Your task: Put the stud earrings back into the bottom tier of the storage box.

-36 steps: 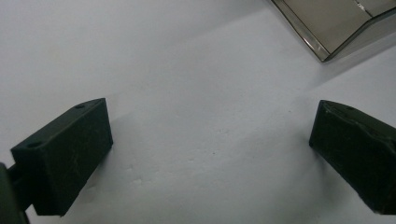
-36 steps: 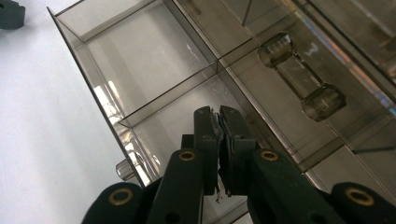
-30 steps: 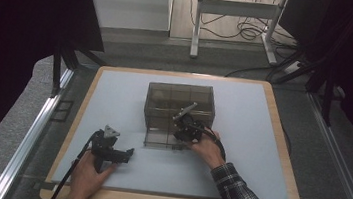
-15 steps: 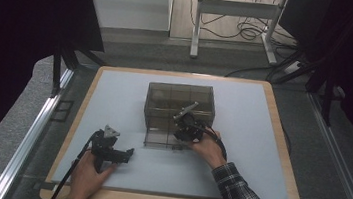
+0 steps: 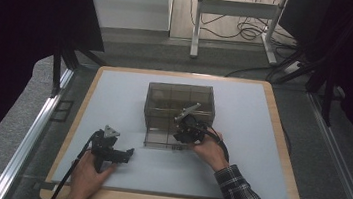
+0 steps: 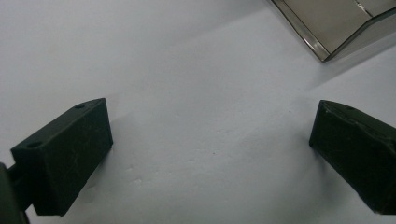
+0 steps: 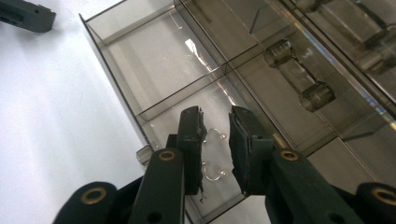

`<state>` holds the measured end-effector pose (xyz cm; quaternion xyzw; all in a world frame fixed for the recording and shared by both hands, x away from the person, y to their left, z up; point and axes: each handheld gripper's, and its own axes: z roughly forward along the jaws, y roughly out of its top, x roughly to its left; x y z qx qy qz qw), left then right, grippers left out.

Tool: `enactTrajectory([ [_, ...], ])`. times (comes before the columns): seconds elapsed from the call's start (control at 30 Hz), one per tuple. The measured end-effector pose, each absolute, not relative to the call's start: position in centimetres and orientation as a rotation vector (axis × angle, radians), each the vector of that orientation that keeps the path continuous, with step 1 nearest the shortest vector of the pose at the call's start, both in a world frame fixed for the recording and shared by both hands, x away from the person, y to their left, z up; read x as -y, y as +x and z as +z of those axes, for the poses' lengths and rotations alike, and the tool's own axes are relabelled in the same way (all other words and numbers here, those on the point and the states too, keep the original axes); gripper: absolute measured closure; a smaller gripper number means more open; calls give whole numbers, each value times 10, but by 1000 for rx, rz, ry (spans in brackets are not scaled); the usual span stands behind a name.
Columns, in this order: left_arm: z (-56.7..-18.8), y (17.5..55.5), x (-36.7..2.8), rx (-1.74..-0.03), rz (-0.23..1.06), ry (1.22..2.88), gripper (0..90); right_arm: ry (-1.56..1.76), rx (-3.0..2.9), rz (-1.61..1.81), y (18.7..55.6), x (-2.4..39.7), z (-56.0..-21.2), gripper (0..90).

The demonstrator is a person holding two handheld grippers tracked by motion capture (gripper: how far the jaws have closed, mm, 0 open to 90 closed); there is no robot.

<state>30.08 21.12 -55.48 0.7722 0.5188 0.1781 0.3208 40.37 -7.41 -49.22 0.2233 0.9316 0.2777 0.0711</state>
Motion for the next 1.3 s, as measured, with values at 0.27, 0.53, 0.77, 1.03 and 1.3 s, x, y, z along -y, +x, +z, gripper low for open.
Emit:
enactTrajectory([
  [0.27,-555,301,-211,-1363,468,2029,0,645,-2793,851,397,75,-488,677],
  [0.53,-555,301,-211,-1363,469,2029,0,632,-2783,862,389,77,-484,626],
  [0.77,-555,301,-212,-1360,471,2034,0,622,-2790,868,383,78,-484,609],
  [1.03,-555,301,-211,-1360,471,2034,0,614,-2790,879,376,84,-484,563],
  [1.3,-555,301,-212,-1360,470,2034,0,611,-2778,892,370,91,-485,465],
])
